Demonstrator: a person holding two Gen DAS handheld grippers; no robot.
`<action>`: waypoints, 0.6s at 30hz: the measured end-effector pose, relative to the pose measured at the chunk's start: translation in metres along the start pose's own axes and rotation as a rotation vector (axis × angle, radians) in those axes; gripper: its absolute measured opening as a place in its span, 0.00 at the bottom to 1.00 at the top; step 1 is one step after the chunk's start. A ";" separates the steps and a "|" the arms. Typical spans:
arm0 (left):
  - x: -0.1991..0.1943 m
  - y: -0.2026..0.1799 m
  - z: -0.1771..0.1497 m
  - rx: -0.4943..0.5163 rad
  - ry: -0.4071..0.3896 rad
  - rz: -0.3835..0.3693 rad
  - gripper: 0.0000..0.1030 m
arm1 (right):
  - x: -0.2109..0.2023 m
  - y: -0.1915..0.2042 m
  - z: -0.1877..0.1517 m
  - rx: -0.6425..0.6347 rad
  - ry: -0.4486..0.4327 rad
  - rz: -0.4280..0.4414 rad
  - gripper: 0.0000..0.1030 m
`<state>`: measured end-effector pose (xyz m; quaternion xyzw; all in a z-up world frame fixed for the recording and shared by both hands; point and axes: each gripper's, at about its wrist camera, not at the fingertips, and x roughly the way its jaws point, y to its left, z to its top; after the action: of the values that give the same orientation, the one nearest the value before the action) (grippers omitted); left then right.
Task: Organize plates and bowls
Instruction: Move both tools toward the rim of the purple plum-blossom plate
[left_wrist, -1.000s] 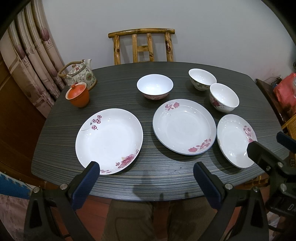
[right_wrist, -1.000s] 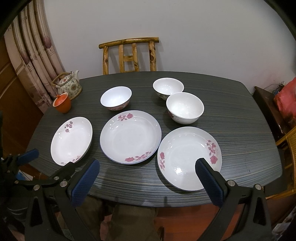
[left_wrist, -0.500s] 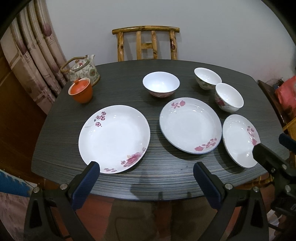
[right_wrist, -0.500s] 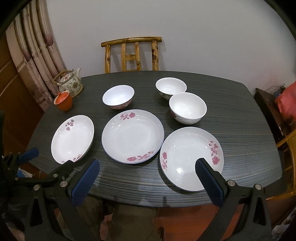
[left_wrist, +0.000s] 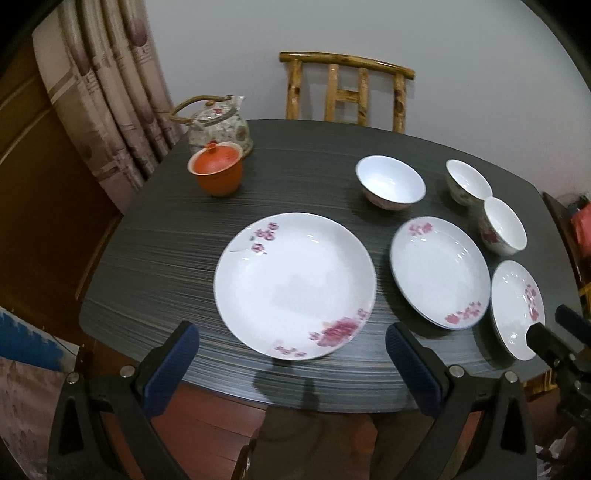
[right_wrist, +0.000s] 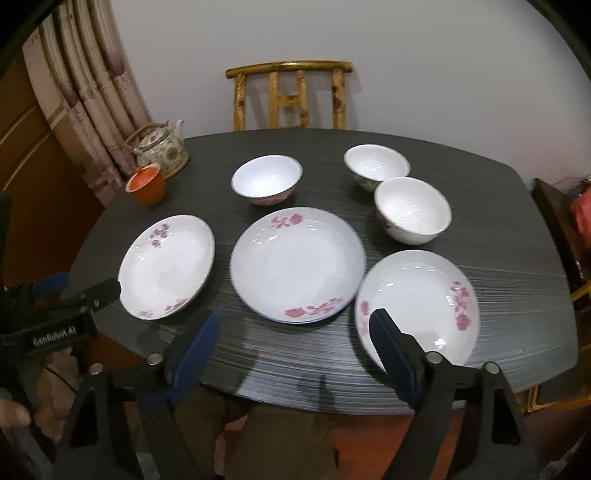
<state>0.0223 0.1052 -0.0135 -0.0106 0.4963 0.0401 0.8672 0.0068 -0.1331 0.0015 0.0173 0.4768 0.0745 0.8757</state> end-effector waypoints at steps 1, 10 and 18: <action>0.001 0.004 0.001 -0.003 0.000 0.004 0.99 | 0.002 0.002 0.000 -0.003 0.003 0.008 0.73; 0.028 0.046 0.004 -0.061 0.052 0.013 0.64 | 0.032 0.035 0.011 -0.072 0.063 0.131 0.59; 0.055 0.075 0.010 -0.090 0.097 -0.018 0.53 | 0.075 0.057 0.020 -0.061 0.172 0.212 0.43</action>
<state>0.0527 0.1837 -0.0544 -0.0559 0.5355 0.0539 0.8409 0.0567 -0.0648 -0.0443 0.0344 0.5432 0.1821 0.8189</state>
